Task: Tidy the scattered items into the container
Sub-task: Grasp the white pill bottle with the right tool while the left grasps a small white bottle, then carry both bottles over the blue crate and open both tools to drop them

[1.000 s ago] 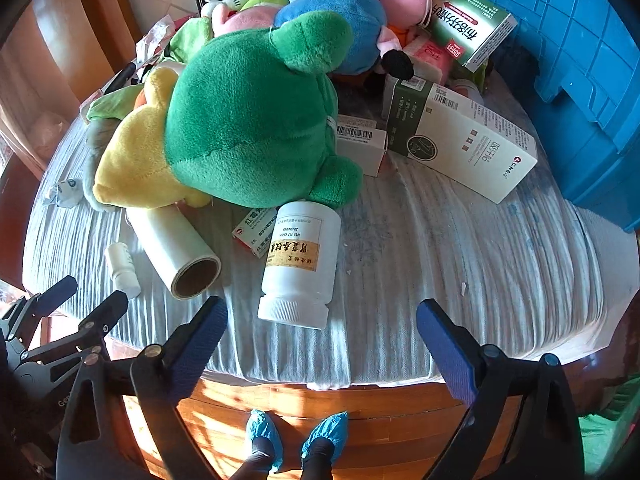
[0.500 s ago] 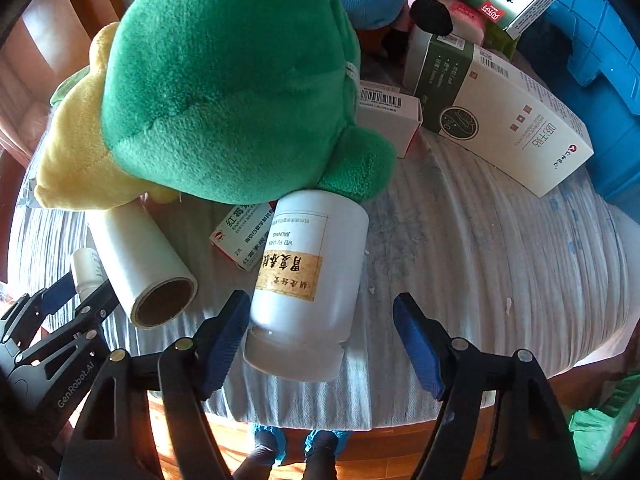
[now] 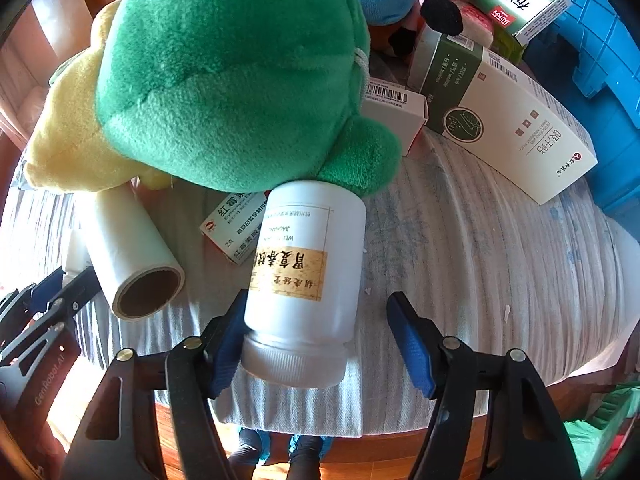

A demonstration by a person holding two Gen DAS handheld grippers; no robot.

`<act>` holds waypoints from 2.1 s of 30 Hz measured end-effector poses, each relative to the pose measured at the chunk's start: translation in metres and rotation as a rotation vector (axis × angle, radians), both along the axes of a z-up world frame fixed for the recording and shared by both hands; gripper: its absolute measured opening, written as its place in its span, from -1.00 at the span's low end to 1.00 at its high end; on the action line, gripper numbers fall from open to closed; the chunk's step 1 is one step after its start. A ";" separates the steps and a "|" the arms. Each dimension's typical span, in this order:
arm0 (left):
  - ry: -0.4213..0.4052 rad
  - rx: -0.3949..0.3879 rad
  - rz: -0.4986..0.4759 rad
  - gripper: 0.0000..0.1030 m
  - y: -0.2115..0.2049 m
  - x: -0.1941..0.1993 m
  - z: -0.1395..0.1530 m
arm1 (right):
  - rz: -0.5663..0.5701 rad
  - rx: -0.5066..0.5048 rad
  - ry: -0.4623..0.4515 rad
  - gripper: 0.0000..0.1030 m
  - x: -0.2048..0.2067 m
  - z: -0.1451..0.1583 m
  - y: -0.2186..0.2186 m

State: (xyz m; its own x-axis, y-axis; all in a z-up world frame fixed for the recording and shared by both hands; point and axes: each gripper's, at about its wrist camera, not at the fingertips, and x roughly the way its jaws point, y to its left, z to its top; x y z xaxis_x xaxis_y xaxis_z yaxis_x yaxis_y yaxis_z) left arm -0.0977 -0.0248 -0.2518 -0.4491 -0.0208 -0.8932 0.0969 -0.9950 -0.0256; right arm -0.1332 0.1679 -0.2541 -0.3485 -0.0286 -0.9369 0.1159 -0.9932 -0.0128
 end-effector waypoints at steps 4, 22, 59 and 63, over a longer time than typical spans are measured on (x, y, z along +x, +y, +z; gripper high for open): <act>0.005 -0.019 0.008 -0.45 -0.001 -0.001 0.000 | 0.000 -0.003 0.002 0.28 0.000 0.001 0.006; 0.104 -0.137 -0.041 -0.48 0.010 0.001 0.030 | 0.024 -0.045 0.045 -0.10 0.005 0.021 0.035; 0.471 -0.036 -0.232 -0.47 0.157 -0.084 0.254 | -0.057 -0.014 0.572 -0.10 -0.016 0.287 0.114; 0.529 -0.019 -0.257 -0.48 0.200 -0.099 0.277 | -0.107 0.004 0.639 -0.10 -0.023 0.312 0.160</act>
State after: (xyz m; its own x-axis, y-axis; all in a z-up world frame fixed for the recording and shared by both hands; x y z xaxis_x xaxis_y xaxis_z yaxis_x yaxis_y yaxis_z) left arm -0.1965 0.1752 0.0251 -0.8266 0.1337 -0.5466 -0.1682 -0.9857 0.0133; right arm -0.1565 0.3279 0.0581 -0.8383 0.0404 -0.5437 -0.0153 -0.9986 -0.0507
